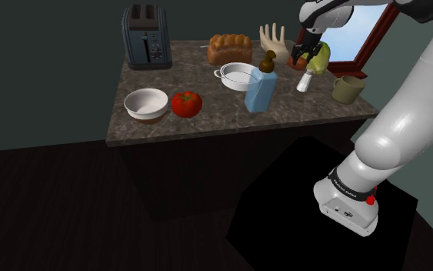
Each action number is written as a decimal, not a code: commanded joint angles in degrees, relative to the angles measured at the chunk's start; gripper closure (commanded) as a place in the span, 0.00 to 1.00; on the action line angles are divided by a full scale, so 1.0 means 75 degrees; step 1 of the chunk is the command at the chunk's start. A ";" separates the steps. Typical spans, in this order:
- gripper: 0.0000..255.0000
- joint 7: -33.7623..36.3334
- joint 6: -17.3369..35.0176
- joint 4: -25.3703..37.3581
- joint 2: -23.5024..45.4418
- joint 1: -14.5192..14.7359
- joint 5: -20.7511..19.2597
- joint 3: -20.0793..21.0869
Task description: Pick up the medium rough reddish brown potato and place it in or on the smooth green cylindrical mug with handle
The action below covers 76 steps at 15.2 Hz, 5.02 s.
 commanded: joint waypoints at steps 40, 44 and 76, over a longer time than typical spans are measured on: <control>1.00 -0.1523 -0.2227 -0.1415 -0.4254 -0.1258 -0.2099 -0.1128; 1.00 -0.1698 -0.1975 -0.1766 -0.4398 -0.1398 -0.2234 -0.1300; 0.00 -0.1621 -0.1564 -0.2280 -0.4500 -0.1470 -0.2357 -0.1327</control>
